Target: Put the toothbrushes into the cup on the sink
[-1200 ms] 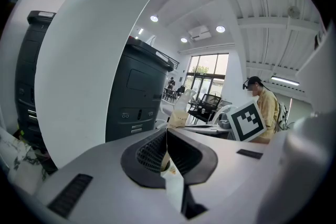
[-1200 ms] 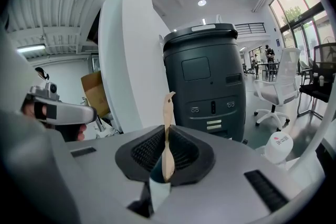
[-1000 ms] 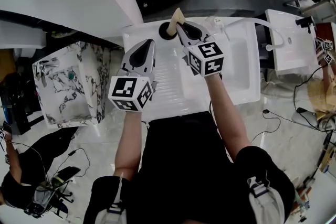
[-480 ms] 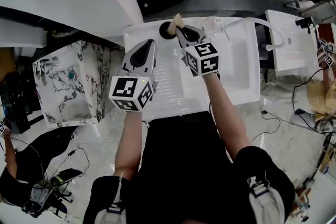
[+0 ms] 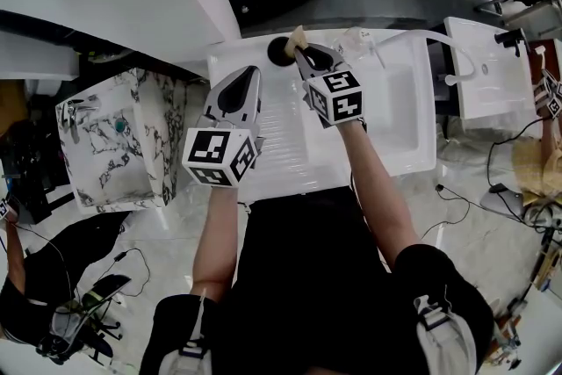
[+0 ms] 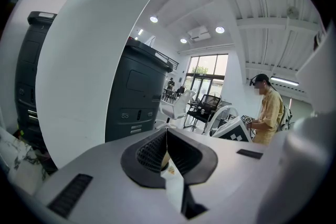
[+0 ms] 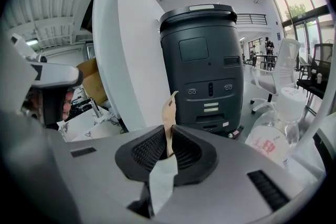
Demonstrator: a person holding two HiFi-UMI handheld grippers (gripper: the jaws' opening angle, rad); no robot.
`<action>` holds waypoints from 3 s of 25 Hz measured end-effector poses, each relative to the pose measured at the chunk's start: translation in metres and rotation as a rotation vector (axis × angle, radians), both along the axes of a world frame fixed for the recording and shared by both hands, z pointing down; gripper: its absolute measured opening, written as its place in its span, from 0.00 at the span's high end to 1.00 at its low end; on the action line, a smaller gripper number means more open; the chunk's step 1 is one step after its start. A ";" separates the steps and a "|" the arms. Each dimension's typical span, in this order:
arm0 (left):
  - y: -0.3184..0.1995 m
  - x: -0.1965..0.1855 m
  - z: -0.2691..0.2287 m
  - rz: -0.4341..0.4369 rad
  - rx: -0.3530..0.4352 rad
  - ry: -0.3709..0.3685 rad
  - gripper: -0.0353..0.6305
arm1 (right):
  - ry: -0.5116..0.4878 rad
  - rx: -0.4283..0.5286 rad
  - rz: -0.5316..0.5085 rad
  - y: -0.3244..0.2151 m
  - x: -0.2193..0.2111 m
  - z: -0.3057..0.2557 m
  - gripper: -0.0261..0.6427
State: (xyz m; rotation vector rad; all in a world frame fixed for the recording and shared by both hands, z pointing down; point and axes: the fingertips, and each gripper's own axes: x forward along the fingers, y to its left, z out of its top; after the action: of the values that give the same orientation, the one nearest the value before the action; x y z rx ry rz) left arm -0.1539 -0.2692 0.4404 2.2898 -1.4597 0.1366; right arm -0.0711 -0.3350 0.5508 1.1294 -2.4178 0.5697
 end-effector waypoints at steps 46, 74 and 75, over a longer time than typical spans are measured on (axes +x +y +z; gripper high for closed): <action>0.088 0.040 -0.035 0.001 0.078 -0.024 0.92 | -0.018 0.180 -0.010 0.105 0.051 -0.088 0.85; 0.255 0.149 -0.075 -0.084 0.195 -0.075 0.92 | -0.198 0.396 -0.075 0.294 0.170 -0.192 0.91; 0.257 0.151 -0.076 -0.086 0.197 -0.075 0.92 | -0.201 0.397 -0.080 0.297 0.171 -0.193 0.91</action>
State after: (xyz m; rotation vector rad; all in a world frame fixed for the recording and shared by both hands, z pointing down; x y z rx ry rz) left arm -0.0033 -0.0121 0.3646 2.3934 -1.6735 0.0559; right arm 0.1001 -0.0382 0.3576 1.1647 -2.8217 0.1856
